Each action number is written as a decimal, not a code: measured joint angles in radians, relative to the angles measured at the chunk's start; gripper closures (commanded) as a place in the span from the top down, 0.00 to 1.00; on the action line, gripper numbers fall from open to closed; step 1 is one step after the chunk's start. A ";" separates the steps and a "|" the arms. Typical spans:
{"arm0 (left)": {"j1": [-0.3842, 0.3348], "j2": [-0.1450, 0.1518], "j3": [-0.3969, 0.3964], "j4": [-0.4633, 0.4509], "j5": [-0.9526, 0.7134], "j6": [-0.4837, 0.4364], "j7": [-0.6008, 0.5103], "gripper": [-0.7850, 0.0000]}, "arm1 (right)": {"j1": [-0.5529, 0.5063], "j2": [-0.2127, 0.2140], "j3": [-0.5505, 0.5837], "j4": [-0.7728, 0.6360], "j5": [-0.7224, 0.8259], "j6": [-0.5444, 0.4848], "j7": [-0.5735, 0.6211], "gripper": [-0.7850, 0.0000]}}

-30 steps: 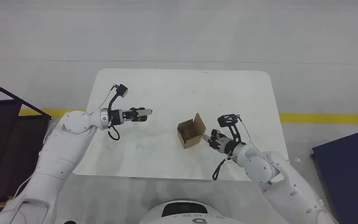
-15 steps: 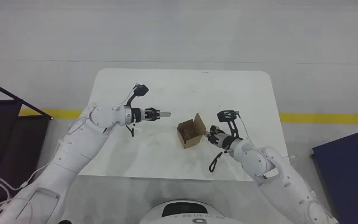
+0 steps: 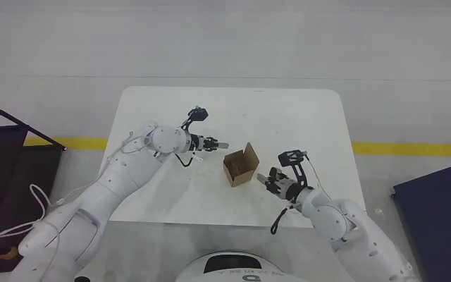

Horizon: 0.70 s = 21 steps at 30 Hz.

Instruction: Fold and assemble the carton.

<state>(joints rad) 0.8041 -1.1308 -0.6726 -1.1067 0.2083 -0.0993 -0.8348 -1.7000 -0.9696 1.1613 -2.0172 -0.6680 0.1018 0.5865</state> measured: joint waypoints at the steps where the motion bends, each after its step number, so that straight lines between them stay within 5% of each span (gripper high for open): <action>1: 0.000 -0.002 0.002 0.003 0.003 -0.002 -0.001 1.00 | 0.005 0.001 -0.008 -0.002 -0.017 -0.010 0.024 0.46; 7: 0.007 -0.013 0.019 0.002 0.016 -0.018 -0.035 1.00 | 0.064 -0.007 -0.059 0.017 -0.065 0.005 0.133 0.45; 21: 0.048 -0.001 -0.031 -0.028 0.015 -0.036 -0.073 1.00 | 0.303 -0.072 -0.198 0.277 0.034 0.114 0.123 0.43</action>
<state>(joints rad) 0.8519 -1.1316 -0.7037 -1.1349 0.2231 -0.1355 -0.9074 -1.3971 -1.0417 0.9632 -1.7398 -0.6336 0.2160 0.7097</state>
